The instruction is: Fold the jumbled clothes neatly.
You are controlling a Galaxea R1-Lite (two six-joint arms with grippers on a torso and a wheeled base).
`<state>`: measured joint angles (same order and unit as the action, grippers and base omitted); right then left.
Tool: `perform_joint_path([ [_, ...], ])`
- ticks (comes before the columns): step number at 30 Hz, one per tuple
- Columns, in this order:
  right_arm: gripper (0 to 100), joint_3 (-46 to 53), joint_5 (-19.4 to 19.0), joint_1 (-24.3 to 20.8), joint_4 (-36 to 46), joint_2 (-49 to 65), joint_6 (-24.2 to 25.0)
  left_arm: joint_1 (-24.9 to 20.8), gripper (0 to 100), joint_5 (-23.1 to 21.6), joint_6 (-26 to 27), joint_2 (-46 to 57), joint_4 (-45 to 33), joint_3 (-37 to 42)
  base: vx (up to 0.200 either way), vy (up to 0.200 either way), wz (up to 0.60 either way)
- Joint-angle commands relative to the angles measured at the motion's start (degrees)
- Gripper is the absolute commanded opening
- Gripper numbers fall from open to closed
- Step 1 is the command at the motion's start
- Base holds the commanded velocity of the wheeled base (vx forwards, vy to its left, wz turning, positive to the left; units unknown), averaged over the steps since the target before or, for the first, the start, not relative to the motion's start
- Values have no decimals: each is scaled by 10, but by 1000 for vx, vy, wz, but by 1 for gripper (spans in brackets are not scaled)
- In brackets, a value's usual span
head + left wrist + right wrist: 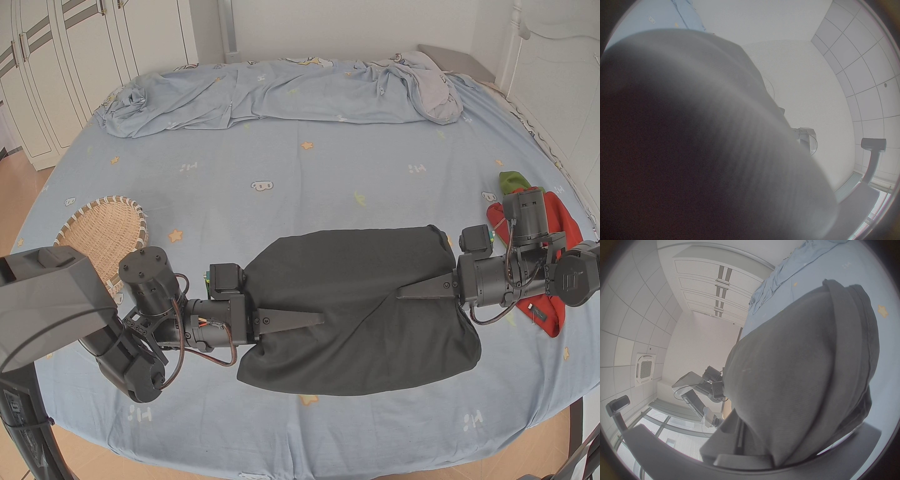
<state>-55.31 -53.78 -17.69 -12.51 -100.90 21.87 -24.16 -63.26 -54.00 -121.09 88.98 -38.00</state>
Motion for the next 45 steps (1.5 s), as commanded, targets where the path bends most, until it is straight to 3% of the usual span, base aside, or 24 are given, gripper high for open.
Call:
perform_joint_path([
  [1, 0, 0, 0, -2, 0, 1, 0, 5, 0, 0, -1, 5, 10, 3, 0, 200, 0],
  [45, 0, 2, -1, -9, -1, -7, 0, 17, 0, -3, 0, -3, 10, -2, 0, 200, 0],
])
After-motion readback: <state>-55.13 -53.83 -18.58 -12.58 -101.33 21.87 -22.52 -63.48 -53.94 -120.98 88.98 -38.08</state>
